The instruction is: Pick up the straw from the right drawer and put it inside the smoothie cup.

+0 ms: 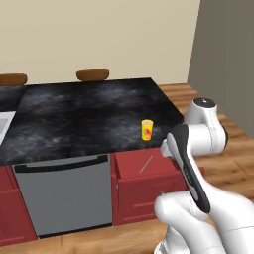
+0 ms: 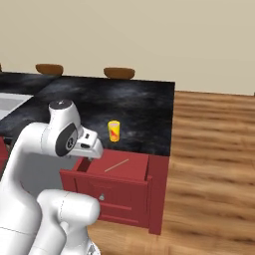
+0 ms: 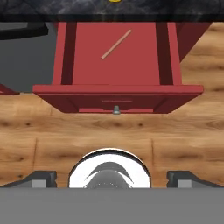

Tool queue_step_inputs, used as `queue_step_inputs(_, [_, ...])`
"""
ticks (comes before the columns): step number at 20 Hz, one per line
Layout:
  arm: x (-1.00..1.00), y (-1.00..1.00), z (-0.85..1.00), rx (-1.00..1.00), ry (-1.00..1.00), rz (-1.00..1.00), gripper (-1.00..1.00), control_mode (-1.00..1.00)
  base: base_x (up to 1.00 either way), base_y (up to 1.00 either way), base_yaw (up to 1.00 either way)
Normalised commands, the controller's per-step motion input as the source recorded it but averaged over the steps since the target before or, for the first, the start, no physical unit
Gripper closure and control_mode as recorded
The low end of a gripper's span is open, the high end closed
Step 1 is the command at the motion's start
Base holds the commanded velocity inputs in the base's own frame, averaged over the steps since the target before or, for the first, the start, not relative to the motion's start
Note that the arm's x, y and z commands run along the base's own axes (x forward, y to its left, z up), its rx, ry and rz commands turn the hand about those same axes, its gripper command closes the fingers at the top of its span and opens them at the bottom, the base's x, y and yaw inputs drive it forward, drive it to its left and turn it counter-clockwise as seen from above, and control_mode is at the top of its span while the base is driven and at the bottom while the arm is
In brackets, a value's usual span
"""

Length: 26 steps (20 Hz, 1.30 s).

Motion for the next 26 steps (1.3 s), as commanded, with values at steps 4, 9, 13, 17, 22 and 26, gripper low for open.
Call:
queue_step_inputs(4, [0.39,0.0,-0.44,0.04,0.04,-0.03,-1.0,-1.0,0.0,0.0,0.0])
queue_step_inputs(9, [0.44,0.0,-0.36,0.02,0.06,-0.02,-1.0,-1.0,0.0,0.0,0.0])
queue_step_inputs(13, [0.43,0.0,-0.38,0.0,0.04,-0.01,-1.0,-1.0,0.0,0.0,0.0])
queue_step_inputs(17, [0.47,-0.01,-0.39,0.0,0.03,0.0,-1.0,-1.0,0.0,0.0,0.0])
queue_step_inputs(22, [0.52,-0.02,-0.36,0.0,0.0,0.0,-1.0,-1.0,0.0,0.0,0.0])
queue_step_inputs(26, [0.5,0.0,-0.29,0.0,0.0,0.0,-1.0,-1.0,0.0,0.0,0.0])
